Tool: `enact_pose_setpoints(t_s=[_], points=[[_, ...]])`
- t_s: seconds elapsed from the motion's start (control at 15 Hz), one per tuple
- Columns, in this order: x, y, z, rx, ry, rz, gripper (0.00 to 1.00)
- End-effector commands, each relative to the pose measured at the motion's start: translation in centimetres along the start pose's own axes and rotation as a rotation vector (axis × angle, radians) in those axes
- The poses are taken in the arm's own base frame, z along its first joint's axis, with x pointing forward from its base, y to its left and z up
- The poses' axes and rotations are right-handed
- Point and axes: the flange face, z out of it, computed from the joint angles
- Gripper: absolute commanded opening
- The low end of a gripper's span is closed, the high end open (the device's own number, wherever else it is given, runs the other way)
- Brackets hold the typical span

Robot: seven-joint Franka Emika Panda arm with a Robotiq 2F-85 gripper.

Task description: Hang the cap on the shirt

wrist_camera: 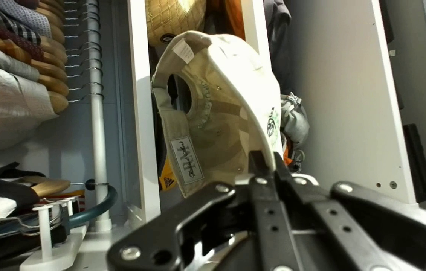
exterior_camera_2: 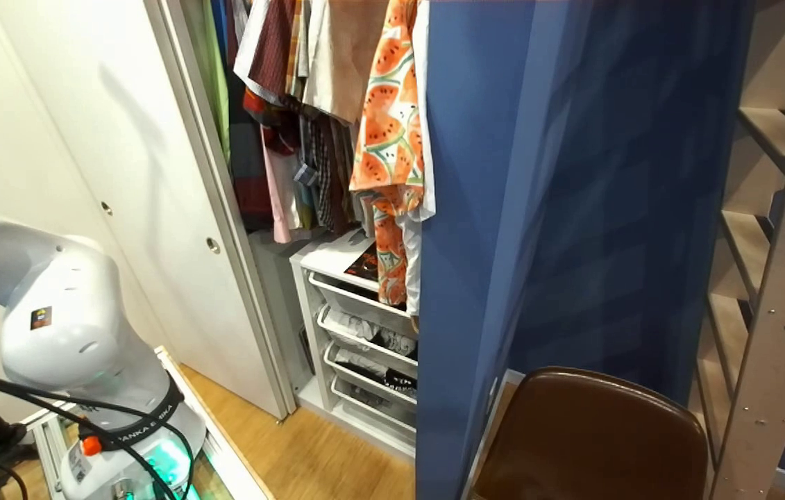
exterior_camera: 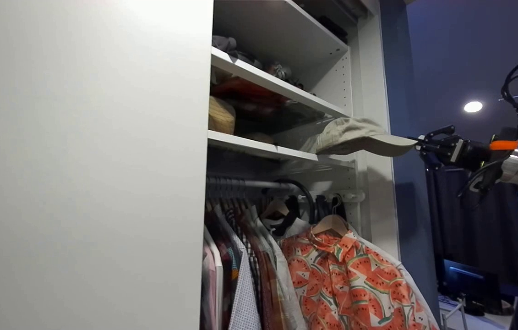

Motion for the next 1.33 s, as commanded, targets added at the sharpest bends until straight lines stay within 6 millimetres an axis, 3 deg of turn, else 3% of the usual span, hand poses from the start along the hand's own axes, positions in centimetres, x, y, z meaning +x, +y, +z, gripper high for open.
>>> enact_pose_setpoints(t_s=[0.0, 0.53, 1.27], points=[[-1.9, 0.5, -2.6, 0.006, -0.002, -0.03, 0.01], [-2.8, 2.9, -7.4, -0.026, 0.072, -0.054, 0.01], [-4.4, 5.7, -8.5, -0.047, 0.193, -0.238, 0.01]])
